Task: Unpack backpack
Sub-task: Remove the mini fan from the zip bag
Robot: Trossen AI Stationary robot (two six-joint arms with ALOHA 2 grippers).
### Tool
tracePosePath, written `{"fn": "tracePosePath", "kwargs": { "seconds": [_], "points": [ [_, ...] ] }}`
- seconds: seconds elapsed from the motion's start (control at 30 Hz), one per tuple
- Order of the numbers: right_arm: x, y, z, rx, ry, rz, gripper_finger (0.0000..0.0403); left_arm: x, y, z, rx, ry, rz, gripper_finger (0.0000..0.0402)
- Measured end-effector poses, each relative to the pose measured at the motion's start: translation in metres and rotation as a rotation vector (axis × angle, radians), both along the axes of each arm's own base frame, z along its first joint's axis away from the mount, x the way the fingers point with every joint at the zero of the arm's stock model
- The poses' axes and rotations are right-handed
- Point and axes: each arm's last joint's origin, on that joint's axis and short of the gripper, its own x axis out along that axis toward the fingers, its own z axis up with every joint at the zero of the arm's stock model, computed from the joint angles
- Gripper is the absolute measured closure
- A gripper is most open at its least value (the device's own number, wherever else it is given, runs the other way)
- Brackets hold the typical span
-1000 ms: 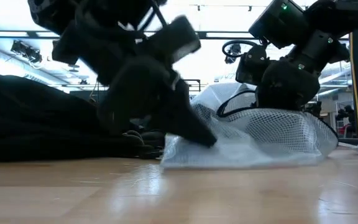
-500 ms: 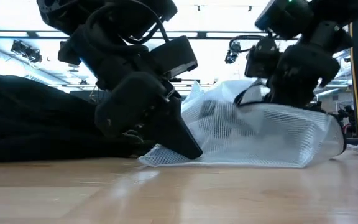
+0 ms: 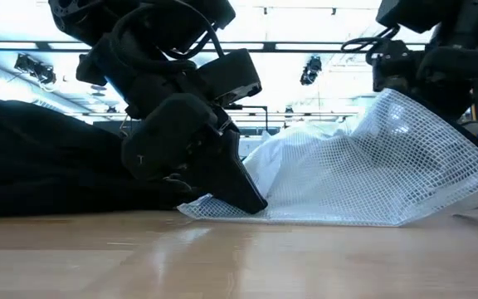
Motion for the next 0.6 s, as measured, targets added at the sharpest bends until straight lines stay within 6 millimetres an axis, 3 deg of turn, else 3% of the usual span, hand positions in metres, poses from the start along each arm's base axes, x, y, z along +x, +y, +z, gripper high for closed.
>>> {"fn": "tracePosePath", "kwargs": {
  "seconds": [0.23,0.6],
  "points": [
    [-0.017,0.003,0.004,0.089,0.090,-0.040,0.0237,0.000,0.000,0.000,-0.003,0.002,-0.002,0.0402],
    [-0.049,0.003,0.000,0.029,0.369,-0.314,0.0237,0.000,0.000,0.000,-0.002,0.000,0.000,0.0402]
  ]
}}
